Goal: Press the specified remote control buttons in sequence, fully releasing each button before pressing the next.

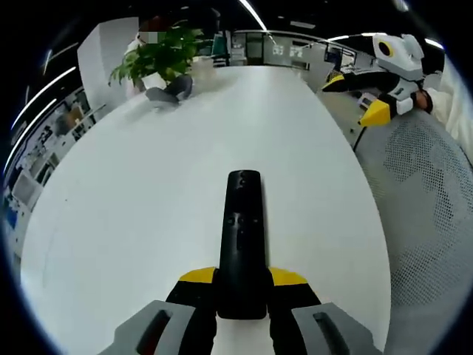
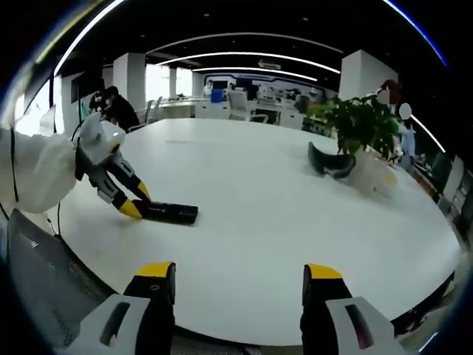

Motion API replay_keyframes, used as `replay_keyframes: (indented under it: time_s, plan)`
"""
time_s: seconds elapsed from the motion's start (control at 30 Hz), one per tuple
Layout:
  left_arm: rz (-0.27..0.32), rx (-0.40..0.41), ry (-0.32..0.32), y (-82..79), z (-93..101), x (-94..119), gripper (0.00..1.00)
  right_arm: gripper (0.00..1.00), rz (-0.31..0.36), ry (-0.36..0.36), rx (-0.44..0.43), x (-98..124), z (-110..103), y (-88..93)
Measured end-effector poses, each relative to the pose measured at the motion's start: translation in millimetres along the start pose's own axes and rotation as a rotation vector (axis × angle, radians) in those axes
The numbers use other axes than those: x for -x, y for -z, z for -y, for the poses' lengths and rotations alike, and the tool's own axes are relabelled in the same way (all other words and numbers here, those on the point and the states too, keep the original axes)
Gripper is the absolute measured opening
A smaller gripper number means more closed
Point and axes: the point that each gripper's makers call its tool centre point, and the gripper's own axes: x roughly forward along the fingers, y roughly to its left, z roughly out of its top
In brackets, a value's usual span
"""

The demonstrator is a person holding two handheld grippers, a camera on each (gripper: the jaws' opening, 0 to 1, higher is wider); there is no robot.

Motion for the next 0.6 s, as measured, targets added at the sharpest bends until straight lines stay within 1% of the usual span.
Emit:
replay_keyframes:
  time_s: [0.27, 0.37, 0.43, 0.57, 0.6]
  plan:
    - [-0.023, 0.006, -0.022, 0.5, -18.2, -0.3, 0.25, 0.68, 0.000, 0.001, -0.003, 0.1, 0.4, 0.1]
    - [-0.032, 0.009, -0.016, 0.2, -23.8, 0.0, 0.25, 0.67, -0.002, 0.002, -0.002, 0.0, 0.6, 0.4]
    - [-0.038, 0.016, -0.002, -0.3, -25.3, -0.5, 0.25, 0.67, -0.002, 0.003, -0.005, 0.1, 0.7, 0.3]
    - [-0.048, 0.018, 0.004, -1.0, -28.5, -1.4, 0.25, 0.67, 0.001, 0.003, -0.007, 0.2, 1.0, 0.0]
    - [-0.048, 0.007, 0.007, -1.9, -28.8, -1.4, 0.25, 0.67, 0.000, 0.003, -0.007, 0.1, 1.0, 0.2]
